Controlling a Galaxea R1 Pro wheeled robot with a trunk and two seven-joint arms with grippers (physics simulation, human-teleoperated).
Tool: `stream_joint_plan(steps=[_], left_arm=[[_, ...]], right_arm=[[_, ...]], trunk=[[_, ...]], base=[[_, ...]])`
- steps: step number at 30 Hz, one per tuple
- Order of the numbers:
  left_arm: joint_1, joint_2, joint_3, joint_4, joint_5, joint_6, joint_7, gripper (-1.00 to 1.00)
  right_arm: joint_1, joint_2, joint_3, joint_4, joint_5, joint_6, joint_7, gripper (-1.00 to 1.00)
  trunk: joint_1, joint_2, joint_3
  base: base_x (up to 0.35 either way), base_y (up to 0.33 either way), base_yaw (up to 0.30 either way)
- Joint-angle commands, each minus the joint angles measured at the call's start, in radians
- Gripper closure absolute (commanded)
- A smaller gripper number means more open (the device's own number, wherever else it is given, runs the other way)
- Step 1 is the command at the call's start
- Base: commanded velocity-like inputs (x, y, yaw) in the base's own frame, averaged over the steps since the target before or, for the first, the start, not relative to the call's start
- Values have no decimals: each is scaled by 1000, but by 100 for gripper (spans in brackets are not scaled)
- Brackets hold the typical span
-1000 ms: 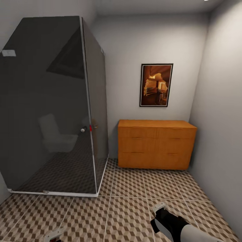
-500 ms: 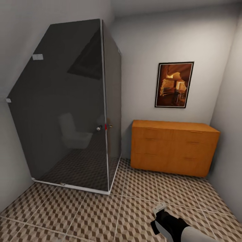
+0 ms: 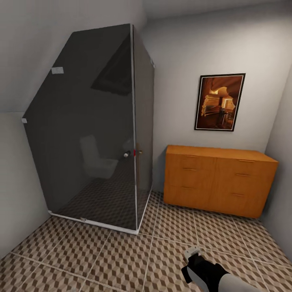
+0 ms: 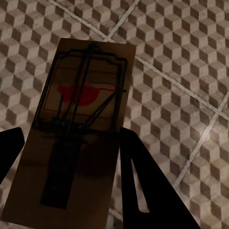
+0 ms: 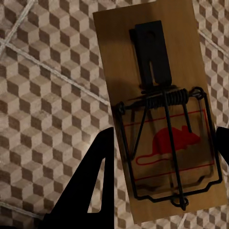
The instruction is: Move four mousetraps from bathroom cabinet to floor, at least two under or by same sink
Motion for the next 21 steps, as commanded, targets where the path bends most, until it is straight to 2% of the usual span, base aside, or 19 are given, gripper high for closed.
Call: stream_joint_plan(steps=[1,21], left_arm=[[-1,0,9,1,-10,-4,-2,100],[-1,1,10,1,-9,-6,-2,100]], right_arm=[[-1,-1,7,-4,-13,3,-6,100],[0,-1,6,-4,-13,1,-6,100]], trunk=[[0,-1,-1],[0,-1,6]], base=[[0,0,182],[0,0,262]])
